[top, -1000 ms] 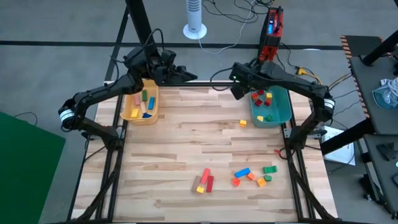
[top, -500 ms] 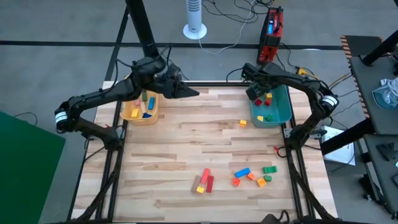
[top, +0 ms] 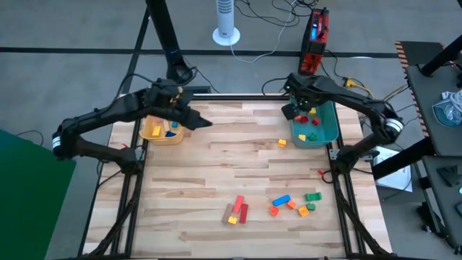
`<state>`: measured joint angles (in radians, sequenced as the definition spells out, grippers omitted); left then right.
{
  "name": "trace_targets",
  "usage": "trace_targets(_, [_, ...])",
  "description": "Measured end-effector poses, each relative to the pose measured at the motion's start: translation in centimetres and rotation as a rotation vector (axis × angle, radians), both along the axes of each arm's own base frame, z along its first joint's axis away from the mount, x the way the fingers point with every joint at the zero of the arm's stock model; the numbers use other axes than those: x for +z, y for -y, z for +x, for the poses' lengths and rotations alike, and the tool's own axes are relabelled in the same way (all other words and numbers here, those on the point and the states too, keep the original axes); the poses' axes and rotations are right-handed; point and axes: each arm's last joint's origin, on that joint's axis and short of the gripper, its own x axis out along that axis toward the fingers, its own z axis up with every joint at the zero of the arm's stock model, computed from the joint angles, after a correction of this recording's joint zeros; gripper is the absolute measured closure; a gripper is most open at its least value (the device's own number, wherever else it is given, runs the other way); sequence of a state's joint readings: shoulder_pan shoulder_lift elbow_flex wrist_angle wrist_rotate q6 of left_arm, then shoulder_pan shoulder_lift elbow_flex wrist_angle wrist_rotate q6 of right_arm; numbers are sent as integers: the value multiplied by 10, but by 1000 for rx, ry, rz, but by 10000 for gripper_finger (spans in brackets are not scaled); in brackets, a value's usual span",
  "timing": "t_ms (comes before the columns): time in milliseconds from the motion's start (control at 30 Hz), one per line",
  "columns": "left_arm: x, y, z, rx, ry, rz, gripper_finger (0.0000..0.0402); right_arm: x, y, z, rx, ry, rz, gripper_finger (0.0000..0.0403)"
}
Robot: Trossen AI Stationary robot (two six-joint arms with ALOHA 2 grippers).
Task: Sort blocks by size
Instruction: Put the yellow game piece into the blue bin
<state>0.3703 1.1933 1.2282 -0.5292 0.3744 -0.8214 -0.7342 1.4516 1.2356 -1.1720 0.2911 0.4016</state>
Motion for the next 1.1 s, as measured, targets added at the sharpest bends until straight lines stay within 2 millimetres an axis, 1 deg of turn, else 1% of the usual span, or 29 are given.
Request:
trace_targets(67, [-2,4,-12,36,-80,71,151,15,-9,2,46,100,-9,131])
trace_targets(100, [-2,7,-17,57,-117,109,151,22,-14,5,99,159,-10,129])
trace_targets(200, [-3,12,-32,115,-213,209,151,39,-33,15,325,346,23,125])
trace_targets(267, [-2,14,-40,134,-246,253,151,46,-45,21,435,432,57,125])
trace_targets(333, [0,15,-46,142,-256,298,151,48,-56,27,510,467,101,128])
trace_targets(433, [4,14,-50,158,-252,396,151,41,-68,37,590,460,189,132])
trace_targets(567, [6,12,-49,156,-262,507,151,18,-79,51,634,343,326,135])
trace_targets(667, [4,12,-47,132,-277,541,151,0,-81,58,635,242,407,134])
trace_targets(800, [1,10,-41,110,-300,559,151,-22,-78,71,641,174,463,130])
trace_targets(933, [-3,8,-36,87,-322,579,151,-31,-72,88,674,131,459,129])
trace_targets(1033, [-6,7,-33,70,-339,591,151,-31,-71,103,751,75,405,134])
trace_targets(1100, [-8,6,-30,57,-351,600,151,-34,-72,111,807,8,382,137])
